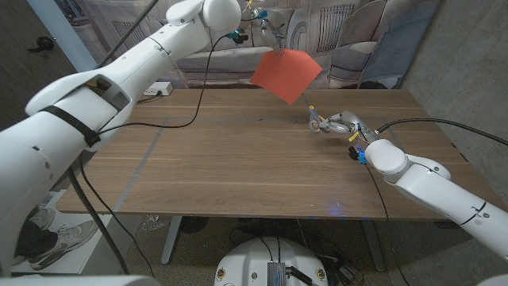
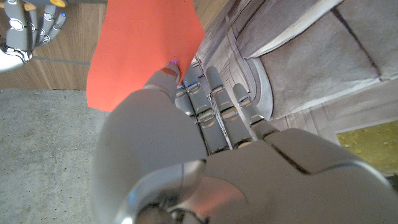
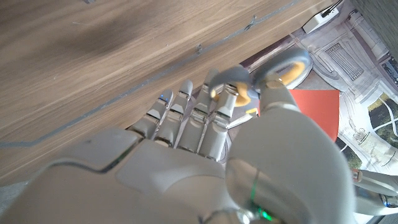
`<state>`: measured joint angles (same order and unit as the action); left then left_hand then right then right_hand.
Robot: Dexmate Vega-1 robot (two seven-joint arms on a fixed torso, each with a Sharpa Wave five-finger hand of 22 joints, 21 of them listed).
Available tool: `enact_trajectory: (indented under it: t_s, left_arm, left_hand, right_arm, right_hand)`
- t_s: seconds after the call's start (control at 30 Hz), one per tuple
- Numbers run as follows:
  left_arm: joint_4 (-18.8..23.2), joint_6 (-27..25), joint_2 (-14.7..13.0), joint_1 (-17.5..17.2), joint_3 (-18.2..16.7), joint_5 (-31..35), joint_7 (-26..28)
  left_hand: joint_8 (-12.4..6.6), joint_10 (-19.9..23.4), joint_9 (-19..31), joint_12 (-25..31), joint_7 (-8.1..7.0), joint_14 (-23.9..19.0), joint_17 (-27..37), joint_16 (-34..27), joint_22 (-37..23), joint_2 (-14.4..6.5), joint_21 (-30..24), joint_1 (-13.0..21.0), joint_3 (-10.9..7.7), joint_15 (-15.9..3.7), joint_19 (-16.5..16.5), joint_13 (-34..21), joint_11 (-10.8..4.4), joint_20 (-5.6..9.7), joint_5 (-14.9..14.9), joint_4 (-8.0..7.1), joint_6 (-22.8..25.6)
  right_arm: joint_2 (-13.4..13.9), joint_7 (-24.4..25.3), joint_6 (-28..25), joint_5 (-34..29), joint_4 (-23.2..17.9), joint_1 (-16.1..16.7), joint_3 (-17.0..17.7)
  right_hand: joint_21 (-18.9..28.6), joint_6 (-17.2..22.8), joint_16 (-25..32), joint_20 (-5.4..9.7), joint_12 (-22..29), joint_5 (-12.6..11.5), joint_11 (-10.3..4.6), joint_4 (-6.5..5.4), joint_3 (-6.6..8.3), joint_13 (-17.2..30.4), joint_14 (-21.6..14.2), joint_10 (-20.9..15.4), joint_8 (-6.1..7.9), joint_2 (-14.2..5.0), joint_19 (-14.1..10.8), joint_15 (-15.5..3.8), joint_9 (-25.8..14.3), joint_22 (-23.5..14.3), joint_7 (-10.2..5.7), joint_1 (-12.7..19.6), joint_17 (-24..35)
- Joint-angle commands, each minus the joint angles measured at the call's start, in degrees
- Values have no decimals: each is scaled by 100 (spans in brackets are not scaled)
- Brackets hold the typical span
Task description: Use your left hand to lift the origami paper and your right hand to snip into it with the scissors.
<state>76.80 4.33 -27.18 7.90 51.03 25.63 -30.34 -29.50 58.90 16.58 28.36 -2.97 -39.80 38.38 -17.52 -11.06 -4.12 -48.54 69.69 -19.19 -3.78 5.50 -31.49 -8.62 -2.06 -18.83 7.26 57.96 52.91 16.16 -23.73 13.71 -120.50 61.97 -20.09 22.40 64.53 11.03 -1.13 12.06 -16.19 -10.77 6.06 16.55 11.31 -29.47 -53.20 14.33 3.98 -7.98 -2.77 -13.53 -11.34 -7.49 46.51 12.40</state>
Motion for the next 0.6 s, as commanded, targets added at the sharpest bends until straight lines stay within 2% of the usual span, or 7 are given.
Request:
enact_trajectory:
  t_s: [0.03,0.1,0.13,0.27,0.37,0.4,0.6]
  left_arm:
    - [-54,11,39,20,14,-18,5]
    - [-46,6,34,27,28,4,1]
    - [-42,-14,36,16,19,6,27]
    - [-18,-9,28,11,12,9,53]
    - [-27,1,35,30,21,16,43]
    - [-48,1,45,29,9,-23,28]
    - [-49,3,47,46,34,-7,-6]
  left_hand:
    - [-39,172,224,-11,117,-24,24,35,-15,-123,4,160,31,-1002,-4,-13,-252,-17,-37,9,155]
    - [-37,168,223,-17,102,-23,29,41,-15,-124,4,162,33,-1000,-2,-9,-251,-15,-36,9,154]
    - [-36,173,219,-17,102,-27,35,45,-15,-128,3,164,36,-1001,5,-12,-250,-8,-36,6,161]
    - [-34,169,222,-32,112,-29,51,56,-14,-128,6,171,46,-1001,6,0,-248,-14,-34,5,160]
    - [-32,176,224,-30,127,-33,58,61,-14,-132,7,173,49,-1001,6,-5,-249,-17,-33,2,156]
    - [-32,177,225,-30,121,-32,59,63,-14,-132,9,173,50,-1000,2,-5,-249,-19,-33,1,155]
    - [-18,191,219,-31,120,-32,76,86,-13,-135,12,178,62,-998,8,-9,-250,-20,-31,-5,145]
  right_arm:
    - [88,-148,273,126,103,1,29]
    - [160,-395,406,313,163,-4,97]
    - [66,-182,480,178,194,29,52]
    - [157,-569,814,422,358,11,127]
    - [147,-688,1083,529,476,41,174]
    - [91,-444,1065,332,447,69,119]
    - [-83,-521,1721,536,732,195,227]
  right_hand:
    - [-48,-77,8,60,18,1,-101,-20,-181,49,65,-20,-32,264,63,-967,-23,-18,3,-153,22]
    - [-75,-79,15,79,44,-21,-102,-53,-271,67,88,-21,-35,345,106,-967,-34,-21,-9,-244,31]
    - [-85,-80,18,78,52,-35,-103,-68,-320,74,97,-12,-37,389,118,-964,-38,-22,-17,-293,35]
    - [-143,-88,35,48,99,-161,-108,-160,-662,109,158,23,-40,623,186,-957,-70,-32,17,-625,59]
    - [-202,-112,45,-62,124,-336,-103,-266,-1065,100,234,43,-40,687,254,-952,-102,-43,98,-1015,84]
    - [-223,-137,41,-104,128,-373,-105,-284,-1159,92,263,44,-47,687,289,-949,-109,-45,139,-1095,89]
    - [-237,-121,44,-119,142,-418,-97,-298,-1254,85,282,20,-37,677,303,-953,-116,-48,181,-1167,94]
